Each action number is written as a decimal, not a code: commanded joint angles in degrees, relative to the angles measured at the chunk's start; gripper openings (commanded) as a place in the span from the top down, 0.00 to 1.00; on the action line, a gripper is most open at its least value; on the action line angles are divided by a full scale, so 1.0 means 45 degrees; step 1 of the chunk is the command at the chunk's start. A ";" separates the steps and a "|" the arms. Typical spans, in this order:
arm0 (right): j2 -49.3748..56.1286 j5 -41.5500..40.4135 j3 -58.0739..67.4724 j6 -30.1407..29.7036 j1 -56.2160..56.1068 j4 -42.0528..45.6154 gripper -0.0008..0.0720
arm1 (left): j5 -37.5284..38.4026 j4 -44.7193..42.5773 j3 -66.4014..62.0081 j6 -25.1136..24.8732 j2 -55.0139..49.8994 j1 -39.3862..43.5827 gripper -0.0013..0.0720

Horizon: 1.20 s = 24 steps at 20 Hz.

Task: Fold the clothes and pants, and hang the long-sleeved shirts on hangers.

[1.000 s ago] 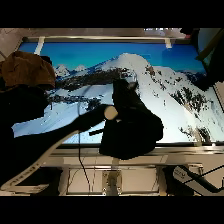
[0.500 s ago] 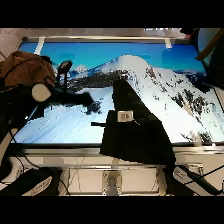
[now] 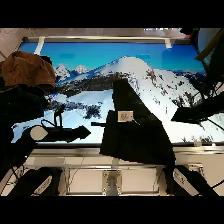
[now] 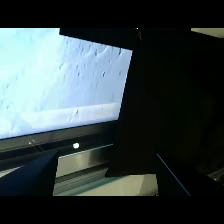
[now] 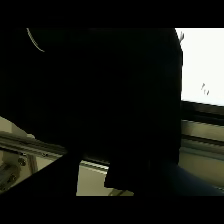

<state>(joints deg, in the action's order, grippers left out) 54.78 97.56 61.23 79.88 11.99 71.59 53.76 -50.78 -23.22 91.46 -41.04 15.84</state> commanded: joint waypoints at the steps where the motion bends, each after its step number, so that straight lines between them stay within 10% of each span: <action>1: -0.0107 -0.0743 -0.0685 0.0039 -0.0398 0.0277 0.39 | 0.0097 0.1384 0.0500 -0.0335 -0.0019 0.0680 0.11; 16: -0.0117 -0.0835 -0.0665 0.0024 -0.0398 0.0398 0.39 | 0.0685 0.3988 0.0500 -0.5722 -0.4333 0.1642 0.11; 24: -0.0117 -0.0884 -0.0665 0.0024 -0.0398 0.0398 0.39 | 0.0670 0.4342 0.0500 -0.6222 -0.5552 0.1647 0.11</action>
<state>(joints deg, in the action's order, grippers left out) 54.30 93.62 58.26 79.96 10.24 73.41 56.80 -32.34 -21.02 64.64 -64.25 23.22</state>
